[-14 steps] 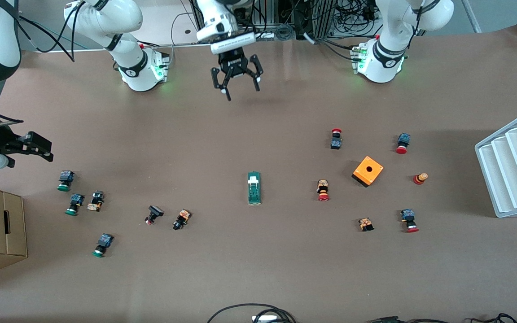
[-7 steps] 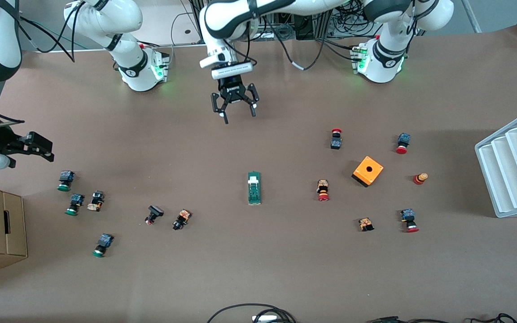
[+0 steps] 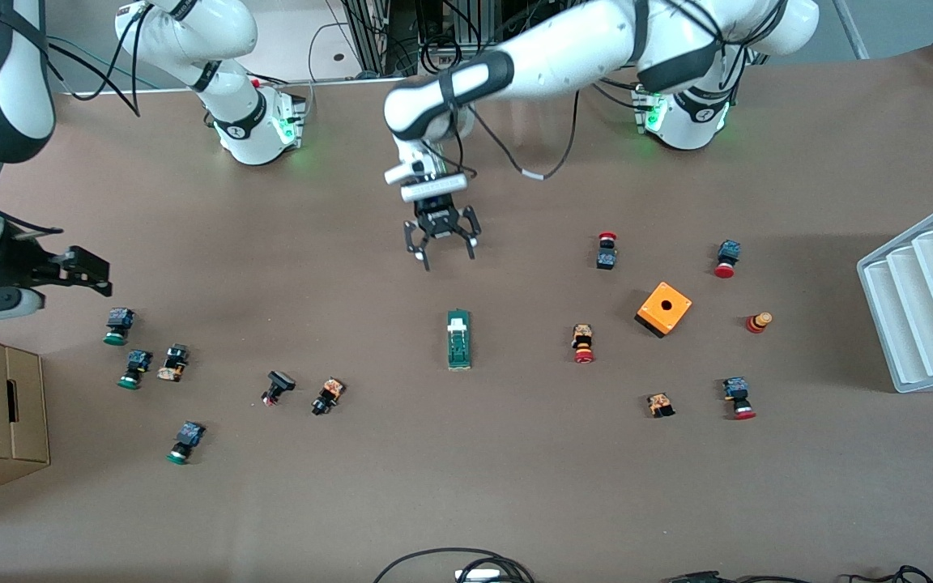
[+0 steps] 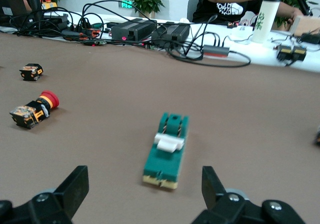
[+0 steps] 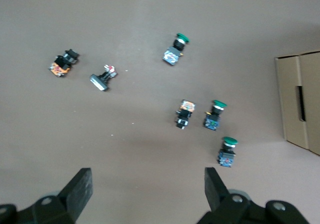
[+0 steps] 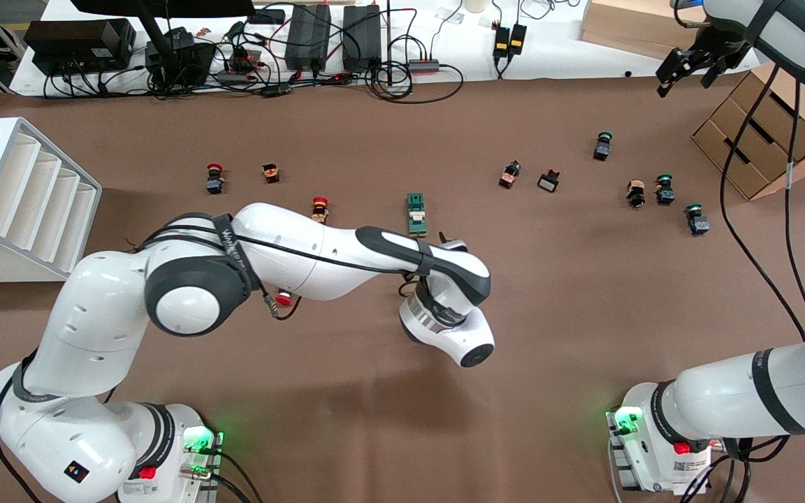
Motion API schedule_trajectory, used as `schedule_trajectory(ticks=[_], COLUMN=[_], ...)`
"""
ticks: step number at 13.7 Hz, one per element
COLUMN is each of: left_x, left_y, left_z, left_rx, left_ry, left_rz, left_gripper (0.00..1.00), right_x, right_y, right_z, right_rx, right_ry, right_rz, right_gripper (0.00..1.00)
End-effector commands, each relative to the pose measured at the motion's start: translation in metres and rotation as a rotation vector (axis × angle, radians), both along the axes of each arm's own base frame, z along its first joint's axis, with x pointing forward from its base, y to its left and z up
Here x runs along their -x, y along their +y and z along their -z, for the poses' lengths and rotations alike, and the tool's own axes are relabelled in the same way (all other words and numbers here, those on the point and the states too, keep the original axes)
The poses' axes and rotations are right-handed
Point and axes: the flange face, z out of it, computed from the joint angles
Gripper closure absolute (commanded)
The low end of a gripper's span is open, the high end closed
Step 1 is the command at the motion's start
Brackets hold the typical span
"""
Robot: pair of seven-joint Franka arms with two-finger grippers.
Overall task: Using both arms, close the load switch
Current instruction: 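Lower the left gripper over the green load switch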
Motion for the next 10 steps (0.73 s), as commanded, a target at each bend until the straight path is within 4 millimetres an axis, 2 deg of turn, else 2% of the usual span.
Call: schedule_trajectory(ticks=[1,4,8,9,10], left_x=[0.001,-0.002,-0.007,-0.006,-0.008], left_y=[0.009,0.012,0.007,0.006,0.011], left_z=[0.027,0.038,0.032,0.033,0.045], left_rx=[-0.039,-0.056,-0.099,-0.1,-0.117], left_ry=[-0.03,-0.054,-0.091,-0.104,-0.109], left_rz=[0.014,0.044,0.107,0.12,0.121], left_gripper=[0.0,0.0,0.0,0.0,0.0], right_x=[-0.01,-0.02,-0.03,-0.031,-0.03], right_y=[0.036,0.083,0.177,0.197,0.218], right_z=[0.01,0.027,0.055,0.062,0.071], right_rx=[-0.053,-0.063,-0.082,-0.088,-0.093], right_ry=[0.013,-0.011,-0.073,-0.085,-0.09], right_rz=[-0.034,0.001,0.092,0.101,0.114], right_gripper=[0.0,0.0,0.0,0.0,0.0])
